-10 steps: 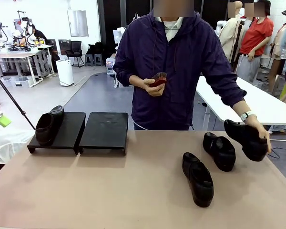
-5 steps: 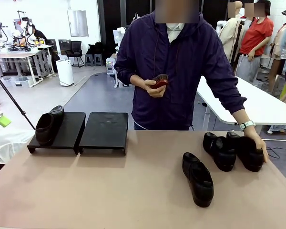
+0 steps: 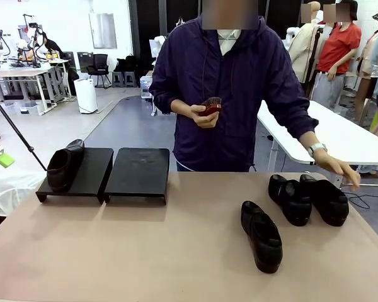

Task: Organize the shoes by placing them on the stand.
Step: Pick up one Shoe and place it in the middle of the table.

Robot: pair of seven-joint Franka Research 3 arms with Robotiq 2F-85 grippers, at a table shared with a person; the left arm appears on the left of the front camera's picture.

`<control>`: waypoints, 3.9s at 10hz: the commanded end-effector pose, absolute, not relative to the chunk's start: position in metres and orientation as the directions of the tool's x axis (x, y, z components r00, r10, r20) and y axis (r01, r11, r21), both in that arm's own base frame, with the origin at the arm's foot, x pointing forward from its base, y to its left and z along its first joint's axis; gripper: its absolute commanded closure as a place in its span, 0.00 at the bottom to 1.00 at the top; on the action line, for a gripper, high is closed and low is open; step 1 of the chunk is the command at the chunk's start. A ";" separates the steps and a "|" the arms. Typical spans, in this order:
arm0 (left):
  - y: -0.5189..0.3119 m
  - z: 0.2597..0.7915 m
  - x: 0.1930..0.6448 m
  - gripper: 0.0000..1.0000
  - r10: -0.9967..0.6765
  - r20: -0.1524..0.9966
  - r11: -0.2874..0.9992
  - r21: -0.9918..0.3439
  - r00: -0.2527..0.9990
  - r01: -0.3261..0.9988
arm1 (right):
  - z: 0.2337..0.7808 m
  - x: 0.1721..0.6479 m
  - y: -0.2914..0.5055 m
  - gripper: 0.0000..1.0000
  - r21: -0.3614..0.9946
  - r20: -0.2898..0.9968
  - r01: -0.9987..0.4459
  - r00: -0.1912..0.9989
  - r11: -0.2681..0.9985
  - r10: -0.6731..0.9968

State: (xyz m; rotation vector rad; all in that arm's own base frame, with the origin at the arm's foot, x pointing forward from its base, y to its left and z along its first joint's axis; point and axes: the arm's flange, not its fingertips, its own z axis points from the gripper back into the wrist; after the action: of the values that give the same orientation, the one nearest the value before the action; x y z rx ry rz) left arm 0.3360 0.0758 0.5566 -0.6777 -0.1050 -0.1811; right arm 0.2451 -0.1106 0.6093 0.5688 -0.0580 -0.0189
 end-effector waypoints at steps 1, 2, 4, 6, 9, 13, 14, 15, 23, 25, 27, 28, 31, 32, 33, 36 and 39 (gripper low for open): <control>0.078 0.558 0.334 0.00 -0.140 0.152 0.763 -0.614 0.979 0.204 | 0.594 0.276 -0.047 0.00 0.489 0.054 -0.029 0.999 0.872 0.003; 0.078 0.558 0.334 0.00 -0.140 0.152 0.763 -0.614 0.979 0.204 | 0.588 0.297 -0.013 0.00 0.462 0.051 -0.058 0.998 0.885 0.039; 0.078 0.558 0.334 0.00 -0.140 0.152 0.763 -0.614 0.979 0.204 | 0.565 0.336 0.062 0.00 0.412 0.018 -0.131 0.991 0.902 0.136; 0.078 0.558 0.334 0.00 -0.140 0.152 0.763 -0.614 0.979 0.204 | 0.523 0.370 0.128 0.00 0.356 -0.038 -0.142 0.985 0.923 0.167; 0.078 0.558 0.334 0.00 -0.140 0.152 0.763 -0.614 0.979 0.204 | 0.456 0.396 0.193 0.00 0.279 -0.034 -0.125 0.990 0.952 0.140; 0.078 0.558 0.334 0.00 -0.140 0.152 0.763 -0.614 0.979 0.204 | 0.394 0.413 0.212 0.00 0.200 0.027 -0.105 0.994 0.974 0.102; 0.078 0.558 0.334 0.00 -0.140 0.152 0.763 -0.614 0.979 0.204 | 0.383 0.417 0.210 0.00 0.177 0.032 -0.096 0.995 0.980 0.092; 0.078 0.558 0.334 0.00 -0.140 0.152 0.763 -0.614 0.979 0.204 | 0.374 0.421 0.205 0.00 0.162 0.094 -0.092 0.993 0.982 0.078; 0.078 0.558 0.334 0.00 -0.140 0.152 0.763 -0.614 0.979 0.204 | 0.349 0.432 0.195 1.00 0.133 0.133 -0.098 0.988 0.986 0.080; 0.078 0.558 0.334 0.00 -0.140 0.152 0.763 -0.614 0.979 0.204 | 0.350 0.433 0.194 1.00 0.130 0.127 -0.093 0.989 0.987 0.077; 0.078 0.558 0.334 0.00 -0.140 0.152 0.763 -0.614 0.979 0.204 | 0.349 0.434 0.195 1.00 0.123 0.116 -0.091 0.990 0.988 0.076; 0.078 0.558 0.334 0.00 -0.140 0.152 0.763 -0.614 0.979 0.204 | 0.351 0.434 0.196 1.00 0.122 0.116 -0.088 0.991 0.989 0.074; 0.078 0.558 0.334 0.00 -0.140 0.152 0.763 -0.614 0.979 0.204 | 0.361 0.433 0.193 1.00 0.116 0.141 -0.079 0.988 0.990 0.063; 0.078 0.558 0.334 0.00 -0.140 0.152 0.763 -0.614 0.979 0.204 | 0.371 0.430 0.192 1.00 0.131 0.153 -0.068 0.987 0.989 0.048; 0.078 0.558 0.334 0.00 -0.140 0.152 0.763 -0.614 0.979 0.204 | 0.389 0.424 0.194 1.00 0.143 0.170 -0.040 0.985 0.989 0.015; 0.078 0.558 0.334 0.00 -0.140 0.152 0.763 -0.614 0.979 0.204 | 0.437 0.381 0.231 1.00 0.199 0.167 0.063 0.981 0.978 -0.097; 0.078 0.558 0.334 0.00 -0.140 0.152 0.763 -0.614 0.979 0.204 | 0.434 0.354 0.310 1.00 0.250 0.184 -0.056 0.983 0.967 0.009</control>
State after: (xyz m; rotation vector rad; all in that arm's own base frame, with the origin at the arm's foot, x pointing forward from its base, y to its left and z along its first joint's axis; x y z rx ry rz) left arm 0.3354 0.0756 0.5571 -0.6778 -0.1055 -0.1823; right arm 0.3489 0.2868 0.4436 0.2228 -0.1817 0.0249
